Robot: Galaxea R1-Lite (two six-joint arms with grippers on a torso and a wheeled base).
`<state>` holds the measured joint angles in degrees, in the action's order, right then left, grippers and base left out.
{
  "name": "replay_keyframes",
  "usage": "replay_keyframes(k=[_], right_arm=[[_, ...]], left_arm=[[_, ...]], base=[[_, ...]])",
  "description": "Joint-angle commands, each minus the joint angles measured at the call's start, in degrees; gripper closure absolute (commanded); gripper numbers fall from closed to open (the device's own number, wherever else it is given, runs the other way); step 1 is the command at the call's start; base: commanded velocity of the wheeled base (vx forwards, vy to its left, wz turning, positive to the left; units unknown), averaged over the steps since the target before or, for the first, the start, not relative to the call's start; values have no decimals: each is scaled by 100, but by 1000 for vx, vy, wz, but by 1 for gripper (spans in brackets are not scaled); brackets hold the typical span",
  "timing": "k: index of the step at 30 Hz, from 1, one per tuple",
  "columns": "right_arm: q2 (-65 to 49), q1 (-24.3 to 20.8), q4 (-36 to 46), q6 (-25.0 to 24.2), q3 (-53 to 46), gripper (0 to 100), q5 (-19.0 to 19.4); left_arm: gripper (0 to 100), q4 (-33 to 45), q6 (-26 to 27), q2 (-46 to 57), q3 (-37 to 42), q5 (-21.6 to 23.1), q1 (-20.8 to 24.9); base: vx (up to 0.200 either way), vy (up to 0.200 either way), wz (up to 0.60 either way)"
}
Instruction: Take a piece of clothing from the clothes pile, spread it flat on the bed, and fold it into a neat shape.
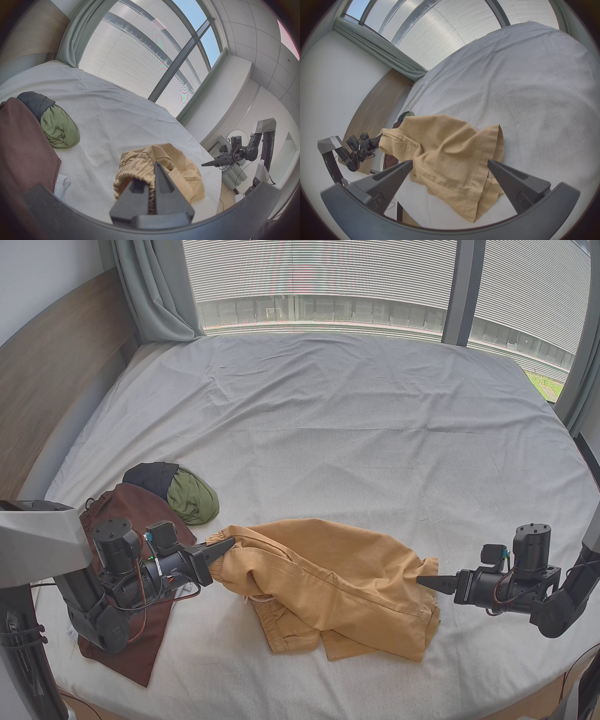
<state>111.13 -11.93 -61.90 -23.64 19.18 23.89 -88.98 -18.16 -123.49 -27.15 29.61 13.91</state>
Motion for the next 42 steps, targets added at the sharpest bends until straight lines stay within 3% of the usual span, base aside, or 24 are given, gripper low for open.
replay_keyframes(k=[1,22,32,42], right_arm=[[286,-19,-15,8,-125,0,10],[1034,-72,-41,-53,-186,0,291],[1051,-582,-1280,-704,-520,0,344],[1060,-503,-1729,-668,-872,0,669]], left_arm=[[100,-5,-3,-8,-1,1,-11],[100,-5,-3,-17,-45,1,-29],[100,-5,6,-8,-80,1,-29],[100,-5,6,-17,-80,1,-99]], base=[[0,0,0],[0,0,0],[0,0,0],[0,0,0]])
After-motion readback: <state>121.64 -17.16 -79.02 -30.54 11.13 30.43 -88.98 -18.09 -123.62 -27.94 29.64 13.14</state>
